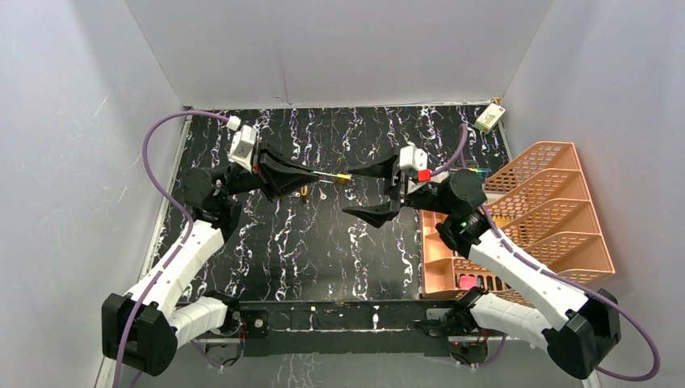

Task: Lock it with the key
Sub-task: Lock the lock.

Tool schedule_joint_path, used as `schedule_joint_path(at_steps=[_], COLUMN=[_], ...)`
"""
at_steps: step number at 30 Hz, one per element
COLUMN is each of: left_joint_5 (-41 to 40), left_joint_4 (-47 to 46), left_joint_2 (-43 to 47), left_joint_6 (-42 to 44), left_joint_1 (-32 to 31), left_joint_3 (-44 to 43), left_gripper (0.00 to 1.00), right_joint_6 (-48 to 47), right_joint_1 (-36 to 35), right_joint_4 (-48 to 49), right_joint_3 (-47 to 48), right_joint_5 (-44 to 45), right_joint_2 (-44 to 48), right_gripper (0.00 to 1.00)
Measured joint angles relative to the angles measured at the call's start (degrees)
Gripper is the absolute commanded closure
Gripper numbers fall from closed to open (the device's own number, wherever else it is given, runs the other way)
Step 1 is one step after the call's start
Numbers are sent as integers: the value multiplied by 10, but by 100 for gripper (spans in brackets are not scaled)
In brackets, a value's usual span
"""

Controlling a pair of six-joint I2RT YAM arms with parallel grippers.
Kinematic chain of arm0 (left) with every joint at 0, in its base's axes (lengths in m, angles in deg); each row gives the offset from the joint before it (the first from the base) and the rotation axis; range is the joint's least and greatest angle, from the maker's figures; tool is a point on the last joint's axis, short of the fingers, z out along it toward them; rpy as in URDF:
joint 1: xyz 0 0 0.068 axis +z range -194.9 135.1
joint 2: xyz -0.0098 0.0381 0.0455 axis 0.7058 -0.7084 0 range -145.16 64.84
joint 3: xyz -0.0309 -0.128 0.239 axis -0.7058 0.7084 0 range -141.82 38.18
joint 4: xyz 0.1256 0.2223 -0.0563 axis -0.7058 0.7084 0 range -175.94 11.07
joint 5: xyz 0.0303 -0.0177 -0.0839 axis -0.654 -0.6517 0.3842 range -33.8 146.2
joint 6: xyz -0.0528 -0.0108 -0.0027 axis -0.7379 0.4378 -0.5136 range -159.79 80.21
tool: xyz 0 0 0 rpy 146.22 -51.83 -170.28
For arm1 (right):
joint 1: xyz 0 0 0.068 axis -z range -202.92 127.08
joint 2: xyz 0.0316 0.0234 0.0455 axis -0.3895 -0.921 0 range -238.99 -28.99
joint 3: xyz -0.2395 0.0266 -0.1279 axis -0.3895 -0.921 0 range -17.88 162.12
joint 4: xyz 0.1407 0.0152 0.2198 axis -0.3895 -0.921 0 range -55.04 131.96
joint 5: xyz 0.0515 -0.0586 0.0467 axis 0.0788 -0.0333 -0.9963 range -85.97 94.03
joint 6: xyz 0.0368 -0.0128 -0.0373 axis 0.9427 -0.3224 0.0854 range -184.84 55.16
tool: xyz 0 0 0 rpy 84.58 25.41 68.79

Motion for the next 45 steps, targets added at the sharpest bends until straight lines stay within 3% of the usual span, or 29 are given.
schedule_joint_path(at_steps=[12,20,25,29,31,38,45], left_joint_5=[3,3,3,5,5,10,12], left_joint_4=[-7,-8,-8,-8,-8,-8,-10], left_joint_2=[2,4,4,5,5,7,7], left_joint_6=[-1,1,2,3,3,6,7], left_joint_1=[0,0,0,0,0,0,0], left_joint_3=[0,0,0,0,0,0,0], left_gripper=[100,100,100,100,100,100,100], right_joint_6=[10,22,27,28,27,22,22], right_joint_1=[0,0,0,0,0,1,1], right_joint_4=[8,3,-10,-20,-24,-28,-45], right_joint_3=[40,79,80,80,80,81,89], right_joint_5=[-32,-54,-62,-62,-62,-51,-47], right_joint_2=[-43,-70,-77,-77,-77,-77,-77], right_gripper=[35,44,57,61,66,100,100])
